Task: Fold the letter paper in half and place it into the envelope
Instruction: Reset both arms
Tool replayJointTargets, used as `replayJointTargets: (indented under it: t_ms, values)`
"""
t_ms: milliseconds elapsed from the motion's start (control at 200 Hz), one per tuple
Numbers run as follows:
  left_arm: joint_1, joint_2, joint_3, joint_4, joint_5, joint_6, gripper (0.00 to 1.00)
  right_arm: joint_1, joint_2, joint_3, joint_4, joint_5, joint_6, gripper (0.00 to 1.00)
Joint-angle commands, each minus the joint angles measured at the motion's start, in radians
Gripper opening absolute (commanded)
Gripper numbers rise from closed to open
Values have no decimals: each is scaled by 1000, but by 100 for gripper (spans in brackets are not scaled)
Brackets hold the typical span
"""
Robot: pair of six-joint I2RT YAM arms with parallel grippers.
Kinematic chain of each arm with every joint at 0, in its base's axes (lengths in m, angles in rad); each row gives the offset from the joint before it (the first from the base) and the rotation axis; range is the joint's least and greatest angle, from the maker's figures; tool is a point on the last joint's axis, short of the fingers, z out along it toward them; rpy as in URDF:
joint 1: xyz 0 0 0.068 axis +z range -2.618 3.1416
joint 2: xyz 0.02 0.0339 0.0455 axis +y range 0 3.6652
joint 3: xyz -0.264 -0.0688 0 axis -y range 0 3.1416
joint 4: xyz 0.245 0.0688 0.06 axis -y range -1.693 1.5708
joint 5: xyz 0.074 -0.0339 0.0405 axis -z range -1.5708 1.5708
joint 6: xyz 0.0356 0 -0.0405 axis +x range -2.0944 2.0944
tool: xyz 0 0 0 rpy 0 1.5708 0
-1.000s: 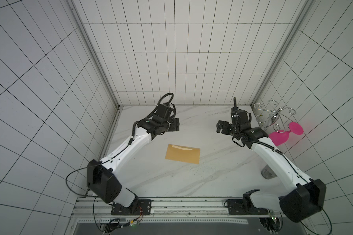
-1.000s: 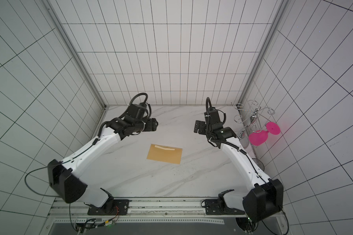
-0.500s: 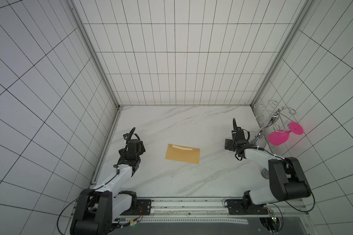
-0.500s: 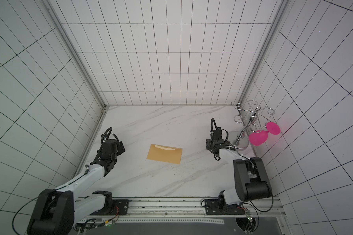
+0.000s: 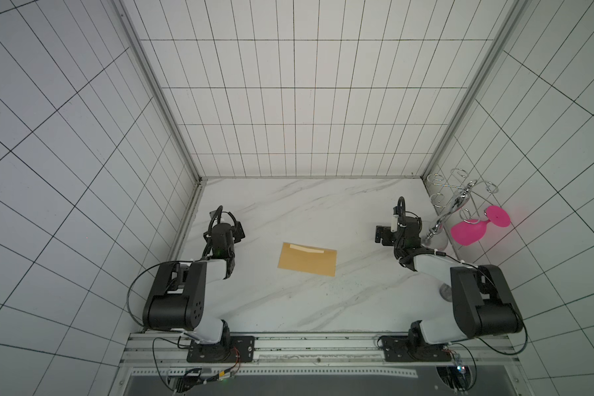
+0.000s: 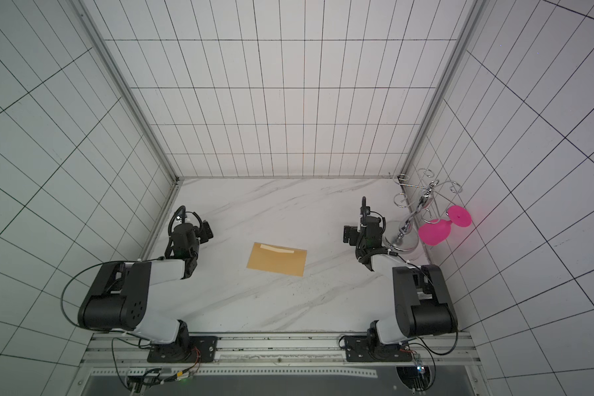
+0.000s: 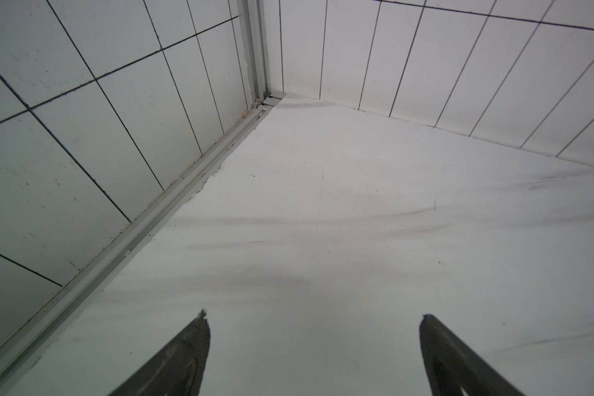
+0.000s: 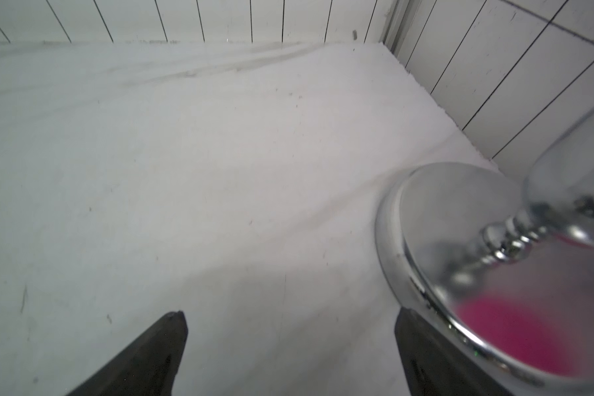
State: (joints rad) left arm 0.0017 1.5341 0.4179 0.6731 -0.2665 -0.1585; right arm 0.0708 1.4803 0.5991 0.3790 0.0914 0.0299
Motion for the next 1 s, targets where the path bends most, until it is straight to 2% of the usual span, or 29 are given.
replayJointTargets:
  t_ms: [0, 65, 130, 175, 230, 275, 335, 375, 425, 480, 565, 994]
  values:
    - [-1, -15, -93, 266, 141, 80, 93, -14, 13, -24, 135, -22, -77, 99]
    - [-2, 9, -77, 282, 119, 79, 96, -34, 43, -52, 226, 18, -39, 99]
    - [7, 19, -22, 191, 50, 32, 99, -47, 18, -127, 328, 35, -22, 99]
    - [37, 18, 5, 130, 73, -5, 99, -46, 15, -238, 516, 56, -16, 98]
    - [44, 18, -1, 143, 92, -3, 99, -34, 70, -354, 817, 98, -24, 99]
    - [41, 23, -5, 157, 92, 1, 99, 3, 84, -388, 897, 192, -35, 98]
    - [42, 24, 7, 137, 97, 8, 99, 18, 81, -349, 828, 235, -33, 99]
    - [39, 21, 14, 117, 92, 12, 98, 17, 71, -269, 660, 270, -13, 99]
    - [36, 19, 12, 116, 89, 14, 98, -14, 59, -176, 448, 198, 21, 99]
    - [35, 20, 9, 127, 91, 18, 98, -76, 60, -195, 490, 92, 42, 98]
    - [28, 21, 18, 113, 85, 27, 98, -59, 58, -191, 479, 126, 28, 99]
    - [4, 27, 31, 94, 38, 35, 99, -60, 60, -191, 485, 124, 30, 98]
